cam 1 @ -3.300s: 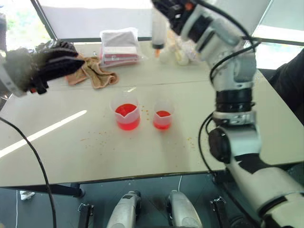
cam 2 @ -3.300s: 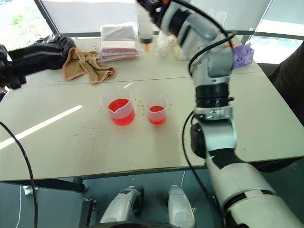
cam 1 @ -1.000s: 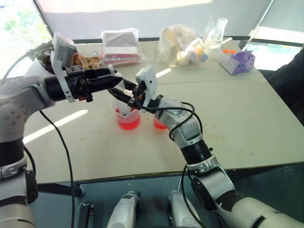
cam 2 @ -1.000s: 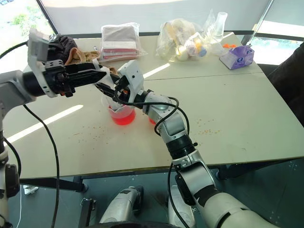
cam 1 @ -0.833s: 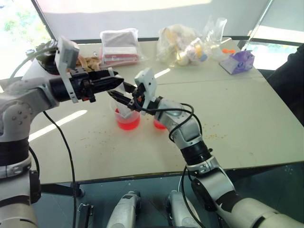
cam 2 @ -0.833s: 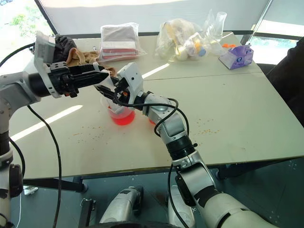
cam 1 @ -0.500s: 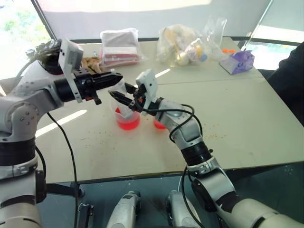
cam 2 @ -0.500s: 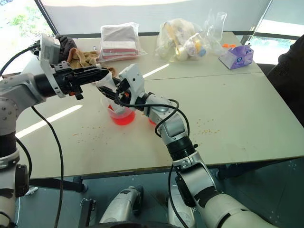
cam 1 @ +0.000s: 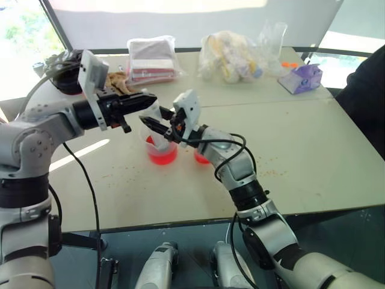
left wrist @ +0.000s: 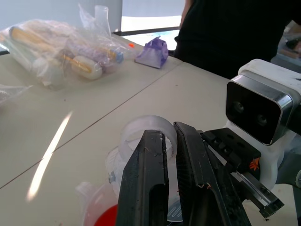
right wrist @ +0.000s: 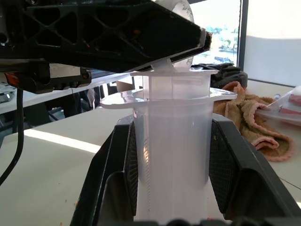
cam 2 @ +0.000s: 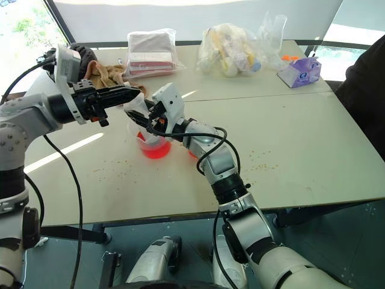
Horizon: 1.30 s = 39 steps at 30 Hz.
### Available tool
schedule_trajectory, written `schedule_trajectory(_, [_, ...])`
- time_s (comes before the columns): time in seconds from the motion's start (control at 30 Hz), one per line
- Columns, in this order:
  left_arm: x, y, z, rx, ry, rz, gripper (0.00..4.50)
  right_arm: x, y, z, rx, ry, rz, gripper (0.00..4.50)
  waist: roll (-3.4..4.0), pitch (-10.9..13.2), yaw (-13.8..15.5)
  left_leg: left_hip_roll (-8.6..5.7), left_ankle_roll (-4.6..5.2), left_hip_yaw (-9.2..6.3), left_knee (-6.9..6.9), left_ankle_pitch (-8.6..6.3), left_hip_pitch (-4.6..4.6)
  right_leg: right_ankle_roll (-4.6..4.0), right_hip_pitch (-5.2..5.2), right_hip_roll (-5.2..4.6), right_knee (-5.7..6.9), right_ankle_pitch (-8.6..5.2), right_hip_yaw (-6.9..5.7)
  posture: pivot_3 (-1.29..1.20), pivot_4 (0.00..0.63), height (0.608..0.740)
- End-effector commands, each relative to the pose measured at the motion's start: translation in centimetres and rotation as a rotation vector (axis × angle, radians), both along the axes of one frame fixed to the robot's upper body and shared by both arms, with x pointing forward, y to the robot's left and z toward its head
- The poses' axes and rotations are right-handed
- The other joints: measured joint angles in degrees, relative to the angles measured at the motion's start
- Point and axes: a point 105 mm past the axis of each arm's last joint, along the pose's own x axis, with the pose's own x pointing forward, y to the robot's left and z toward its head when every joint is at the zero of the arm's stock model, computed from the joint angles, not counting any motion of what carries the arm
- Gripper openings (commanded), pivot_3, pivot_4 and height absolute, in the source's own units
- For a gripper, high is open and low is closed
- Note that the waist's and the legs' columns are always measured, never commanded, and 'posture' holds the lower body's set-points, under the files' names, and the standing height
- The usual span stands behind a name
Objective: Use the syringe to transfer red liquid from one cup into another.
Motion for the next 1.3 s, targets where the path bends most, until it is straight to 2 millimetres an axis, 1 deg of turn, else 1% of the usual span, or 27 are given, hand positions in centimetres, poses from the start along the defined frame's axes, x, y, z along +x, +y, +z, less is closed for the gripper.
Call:
schedule_trajectory(0.03, [0.0, 0.8, 3.9, -0.039, -0.145, 0.053, 0.06, -1.4, 1.6, -0.5, -0.02, -0.001, 0.083, 1.42, 0.0, 0.0, 0.0, 0.0, 0.0, 0.0, 0.0, 0.0, 0.0, 0.0, 0.0, 0.0, 0.0, 0.0, 0.0, 0.0, 0.15, 0.736])
schedule_trajectory(0.27, [0.3, 1.0, 5.3, -0.063, -0.183, 0.07, 0.06, -1.5, 1.6, -0.9, -0.028, 0.01, 0.088, 1.42, 0.0, 0.0, -0.1, 0.0, 0.0, -0.01, 0.0, 0.0, 0.0, 0.0, -0.01, 0.01, 0.01, 0.0, -0.01, 0.0, 0.15, 0.736])
schedule_trajectory(0.5, [0.4, 1.2, 5.9, -0.068, -0.2, 0.081, 0.06, -1.8, 1.8, -1.3, -0.037, 0.014, 0.104, 1.42, 0.0, 0.0, -0.1, 0.01, -0.01, -0.02, 0.0, 0.01, 0.0, 0.0, -0.01, 0.02, 0.02, 0.0, -0.01, 0.0, 0.15, 0.736])
schedule_trajectory(0.9, [0.4, 1.4, 6.0, -0.07, -0.196, 0.082, 0.06, -1.9, 1.9, -1.4, -0.037, 0.018, 0.108, 1.42, 0.0, 0.0, -0.1, 0.01, -0.01, -0.02, 0.0, 0.01, 0.0, 0.0, -0.01, 0.01, 0.02, 0.0, -0.01, 0.0, 0.15, 0.736])
schedule_trajectory(1.0, [0.2, 1.5, 5.5, -0.062, -0.182, 0.082, 0.06, -1.8, 1.9, -0.9, -0.028, 0.007, 0.106, 1.42, 0.0, 0.0, -0.1, 0.01, -0.01, -0.02, 0.0, 0.01, 0.0, 0.0, -0.01, 0.02, 0.02, 0.0, -0.01, 0.0, 0.15, 0.736])
schedule_trajectory(1.07, [0.1, 1.5, 4.9, -0.046, -0.169, 0.081, 0.83, -1.7, 1.8, -0.3, -0.016, -0.001, 0.101, 1.42, 0.0, 0.0, -0.1, 0.01, -0.01, -0.02, 0.0, 0.01, 0.0, 0.0, -0.01, 0.01, 0.02, 0.0, -0.01, 0.0, 0.15, 0.736])
schedule_trajectory(1.13, [0.0, 1.7, 4.6, -0.044, -0.154, 0.081, 1.23, -1.6, 1.7, 0.6, 0.001, -0.018, 0.094, 1.42, 0.0, 0.0, -0.1, 0.01, -0.01, -0.02, 0.0, 0.01, 0.0, 0.0, -0.02, 0.01, 0.02, 0.0, -0.01, 0.0, 0.15, 0.736])
schedule_trajectory(1.2, [0.0, 2.0, 4.4, -0.035, -0.155, 0.097, 1.53, -1.5, 1.6, 1.5, 0.018, -0.035, 0.088, 1.42, 0.0, 0.0, -0.1, 0.01, -0.01, -0.02, -0.01, 0.01, 0.0, 0.0, -0.02, 0.02, 0.02, 0.0, -0.01, 0.0, 0.15, 0.736])
schedule_trajectory(1.3, [-0.5, 2.2, 3.9, -0.024, -0.148, 0.089, 2.07, -1.3, 1.4, 3.0, 0.043, -0.066, 0.074, 1.42, 0.0, 0.0, -0.2, 0.01, -0.01, -0.02, -0.01, 0.01, 0.0, 0.0, -0.03, 0.01, 0.02, 0.0, 0.0, 0.0, 0.15, 0.736])
